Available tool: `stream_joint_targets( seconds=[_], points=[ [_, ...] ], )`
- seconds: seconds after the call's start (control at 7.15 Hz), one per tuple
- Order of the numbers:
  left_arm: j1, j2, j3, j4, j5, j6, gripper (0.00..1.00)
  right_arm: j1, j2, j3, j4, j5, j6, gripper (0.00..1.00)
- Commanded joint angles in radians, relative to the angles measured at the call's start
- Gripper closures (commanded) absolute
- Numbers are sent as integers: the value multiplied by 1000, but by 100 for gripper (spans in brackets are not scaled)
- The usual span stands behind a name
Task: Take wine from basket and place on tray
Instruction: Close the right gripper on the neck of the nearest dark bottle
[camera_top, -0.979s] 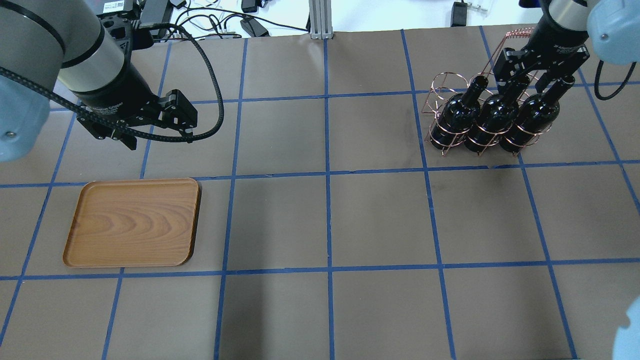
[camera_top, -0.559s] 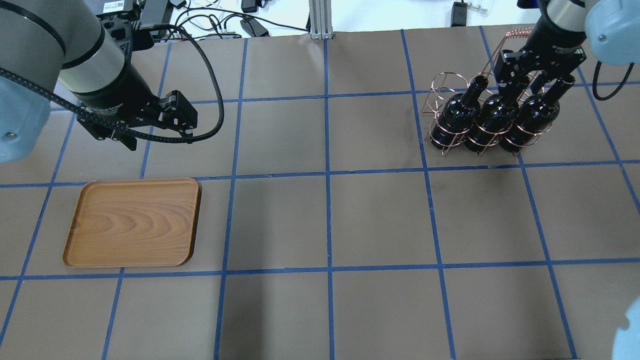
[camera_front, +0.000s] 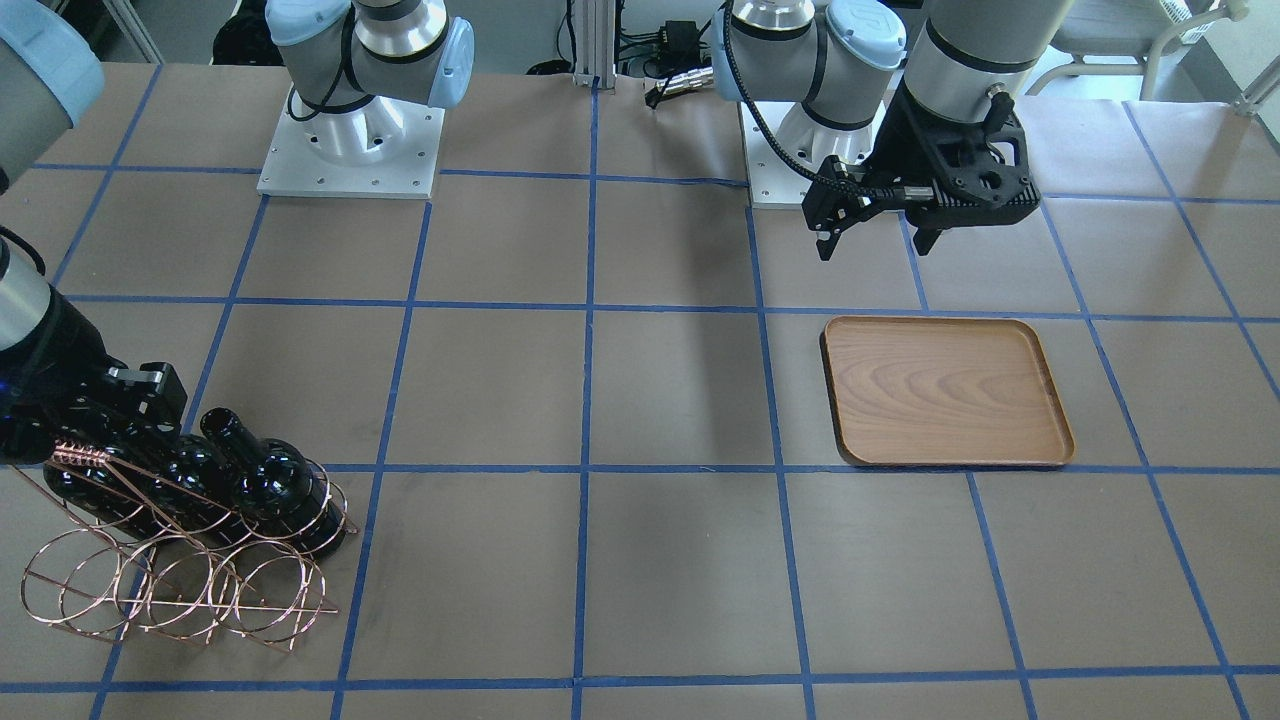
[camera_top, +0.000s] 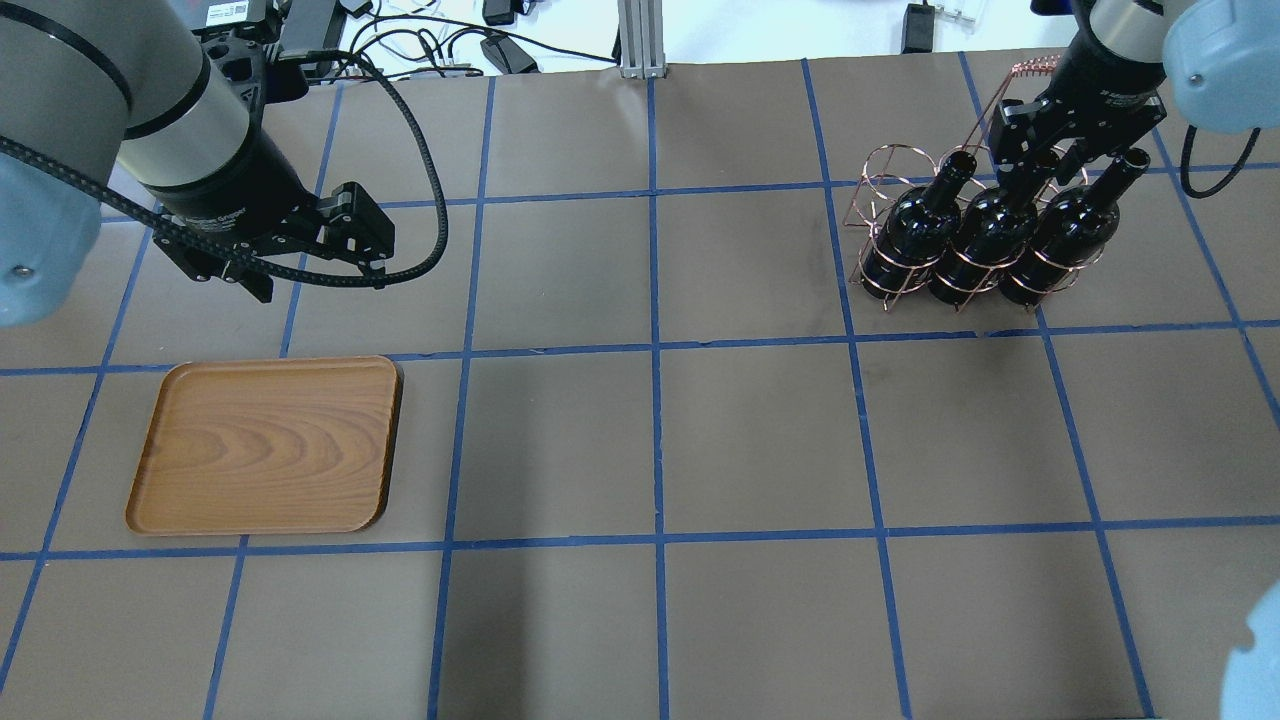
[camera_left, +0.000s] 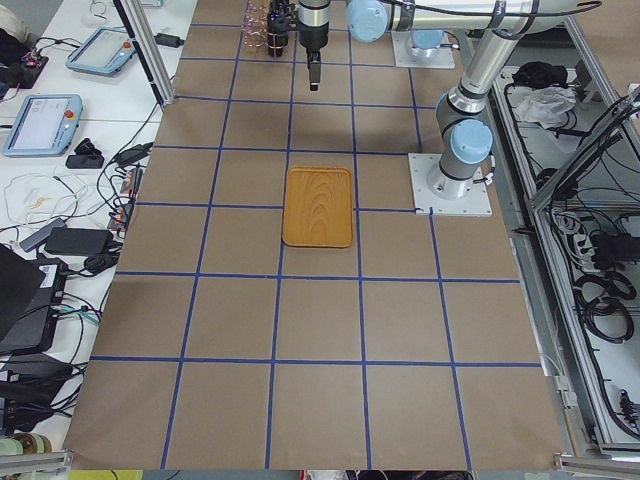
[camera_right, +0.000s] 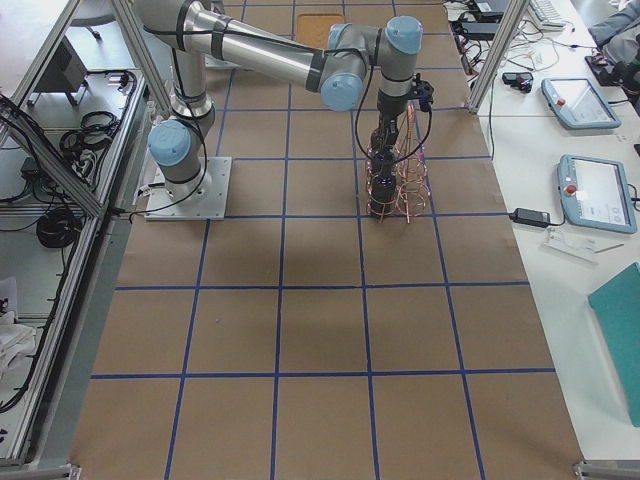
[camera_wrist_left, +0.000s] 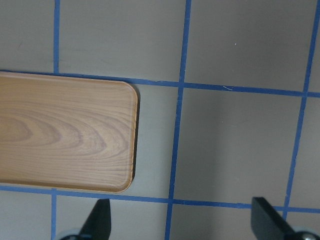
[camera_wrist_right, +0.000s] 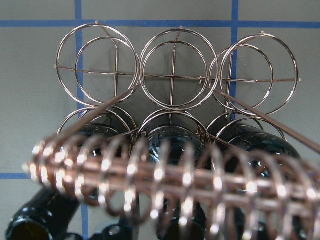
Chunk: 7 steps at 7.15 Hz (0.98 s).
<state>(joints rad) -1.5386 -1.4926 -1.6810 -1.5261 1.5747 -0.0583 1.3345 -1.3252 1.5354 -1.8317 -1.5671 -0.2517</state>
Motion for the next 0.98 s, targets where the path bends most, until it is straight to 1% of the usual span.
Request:
stream_joint_targets(
  seconds=[0.0, 0.14, 0.28, 0.56, 0.7, 0.84],
  points=[
    [0, 0, 0, 0, -1, -2, 0, 0, 7, -1, 2, -7, -1, 54],
    [0, 0, 0, 0, 1, -2, 0, 0, 8, 0, -3, -1, -1, 55],
    [0, 0, 0, 0, 1, -2, 0, 0, 8, 0, 3, 1, 0, 61],
    [0, 0, 0, 0, 1, -2, 0, 3, 1, -12, 3, 4, 0, 68],
    [0, 0, 0, 1, -2, 0, 0, 3, 0, -12, 8, 31, 0, 75],
    [2, 2, 1, 1, -2, 0, 0, 3, -3, -15, 8, 41, -1, 79]
  ],
)
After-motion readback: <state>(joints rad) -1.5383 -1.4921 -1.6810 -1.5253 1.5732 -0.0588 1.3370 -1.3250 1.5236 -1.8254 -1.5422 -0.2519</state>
